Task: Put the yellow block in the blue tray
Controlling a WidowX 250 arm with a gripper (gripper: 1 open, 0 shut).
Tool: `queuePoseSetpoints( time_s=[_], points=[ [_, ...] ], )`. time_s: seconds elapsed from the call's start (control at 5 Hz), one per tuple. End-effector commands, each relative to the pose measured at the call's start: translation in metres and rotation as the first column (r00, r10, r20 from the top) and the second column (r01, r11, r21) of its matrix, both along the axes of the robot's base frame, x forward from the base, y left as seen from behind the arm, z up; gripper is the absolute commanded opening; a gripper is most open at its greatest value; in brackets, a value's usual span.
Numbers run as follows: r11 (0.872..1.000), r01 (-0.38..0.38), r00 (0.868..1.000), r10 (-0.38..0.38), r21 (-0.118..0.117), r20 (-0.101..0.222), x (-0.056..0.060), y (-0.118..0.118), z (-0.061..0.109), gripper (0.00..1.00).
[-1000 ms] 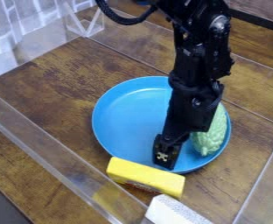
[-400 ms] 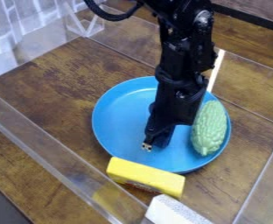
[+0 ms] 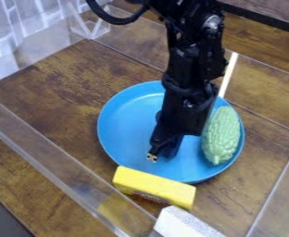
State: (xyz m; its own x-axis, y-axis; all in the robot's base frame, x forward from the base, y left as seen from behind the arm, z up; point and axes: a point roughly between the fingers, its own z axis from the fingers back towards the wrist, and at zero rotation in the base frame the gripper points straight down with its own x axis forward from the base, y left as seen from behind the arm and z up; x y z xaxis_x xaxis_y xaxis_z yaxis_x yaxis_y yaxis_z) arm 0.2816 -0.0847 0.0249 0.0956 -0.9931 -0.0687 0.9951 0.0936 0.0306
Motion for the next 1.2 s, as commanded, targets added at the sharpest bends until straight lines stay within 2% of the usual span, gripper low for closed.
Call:
queuePoseSetpoints(
  time_s=[0.0,0.2,0.6,0.8,1.0],
  points=[
    [1.0,-0.018,0.998,0.019,-0.008,0.054,0.008,-0.01,0.008,0.0],
    [0.997,-0.076,0.996,0.076,-0.005,0.055,0.005,-0.007,0.005,0.0],
    [1.0,0.003,0.998,-0.003,-0.001,0.056,0.008,0.004,0.012,0.0],
    [0.997,0.078,0.995,-0.078,0.002,0.057,0.013,0.001,0.013,0.0],
    [0.988,0.152,0.987,-0.153,0.007,0.057,0.018,-0.002,0.015,0.0]
  ],
)
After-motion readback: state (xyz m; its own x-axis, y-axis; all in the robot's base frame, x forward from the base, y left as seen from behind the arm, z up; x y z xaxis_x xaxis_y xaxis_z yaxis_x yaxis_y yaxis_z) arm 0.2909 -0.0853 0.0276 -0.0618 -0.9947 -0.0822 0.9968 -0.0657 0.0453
